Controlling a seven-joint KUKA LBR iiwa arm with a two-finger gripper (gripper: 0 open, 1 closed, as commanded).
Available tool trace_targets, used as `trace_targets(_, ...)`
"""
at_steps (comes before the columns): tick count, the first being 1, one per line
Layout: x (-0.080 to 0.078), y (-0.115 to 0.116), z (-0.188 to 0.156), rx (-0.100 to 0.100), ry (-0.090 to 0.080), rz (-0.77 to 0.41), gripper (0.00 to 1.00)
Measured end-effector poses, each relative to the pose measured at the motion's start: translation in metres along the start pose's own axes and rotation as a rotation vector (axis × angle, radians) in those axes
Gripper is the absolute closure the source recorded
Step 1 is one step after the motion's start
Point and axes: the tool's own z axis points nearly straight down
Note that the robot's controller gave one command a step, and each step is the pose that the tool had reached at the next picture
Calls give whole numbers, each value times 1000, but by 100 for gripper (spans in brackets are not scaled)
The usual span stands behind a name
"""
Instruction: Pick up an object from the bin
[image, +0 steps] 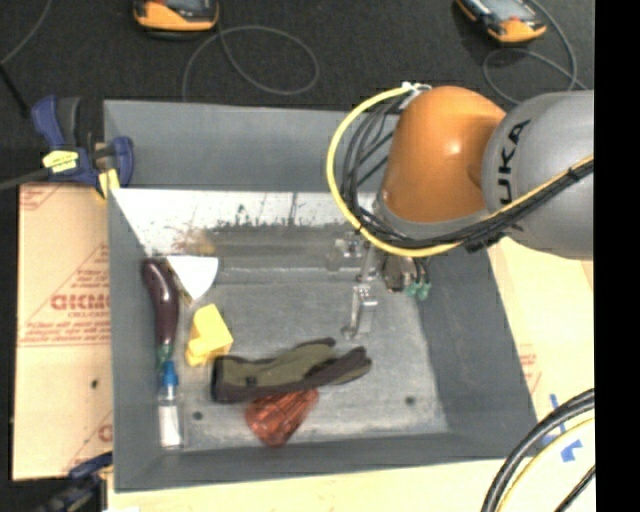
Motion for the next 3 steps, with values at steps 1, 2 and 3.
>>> trace_targets(1,-1,0,-5,0,-8,0,0)
trace_targets(2,9,-10,25,0,-16,-39,0)
trace_targets(3,18,-25,79,2,-12,-143,0)
